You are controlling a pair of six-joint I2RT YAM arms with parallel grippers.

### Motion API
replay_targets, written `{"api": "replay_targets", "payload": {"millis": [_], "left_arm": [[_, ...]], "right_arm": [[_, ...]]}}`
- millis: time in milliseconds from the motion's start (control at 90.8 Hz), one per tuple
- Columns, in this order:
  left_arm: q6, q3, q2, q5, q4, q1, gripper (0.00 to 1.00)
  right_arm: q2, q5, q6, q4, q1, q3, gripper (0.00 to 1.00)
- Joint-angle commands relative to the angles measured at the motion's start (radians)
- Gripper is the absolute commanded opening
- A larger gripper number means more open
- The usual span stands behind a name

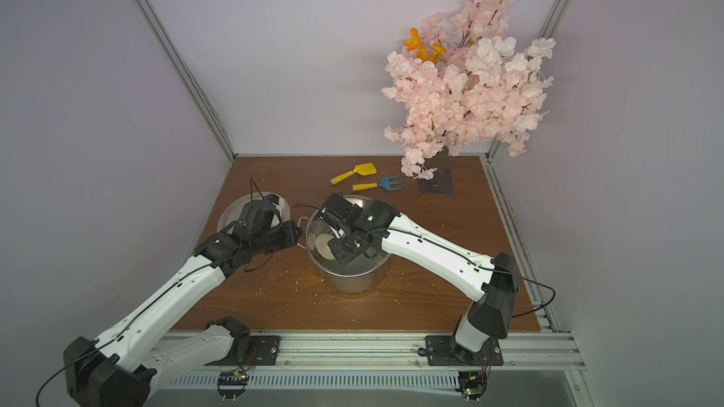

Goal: Stir the soup with a spoon
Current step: Stir the soup in the pan with a stick.

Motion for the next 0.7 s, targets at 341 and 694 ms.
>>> {"api": "replay_targets", "payload": {"millis": [341, 694], "left_arm": [[0.042, -0.005, -0.034, 0.022, 0.015, -0.013, 0.01], [0.041, -0.009, -0.037, 0.029, 0.015, -0.012, 0.01]], "right_arm": [[-0.276, 0.237, 0.061, -0.094, -0.128, -0.214, 0.00], [-0.049, 0.119, -0.049, 0.011, -0.221, 0.018, 0.00]]}}
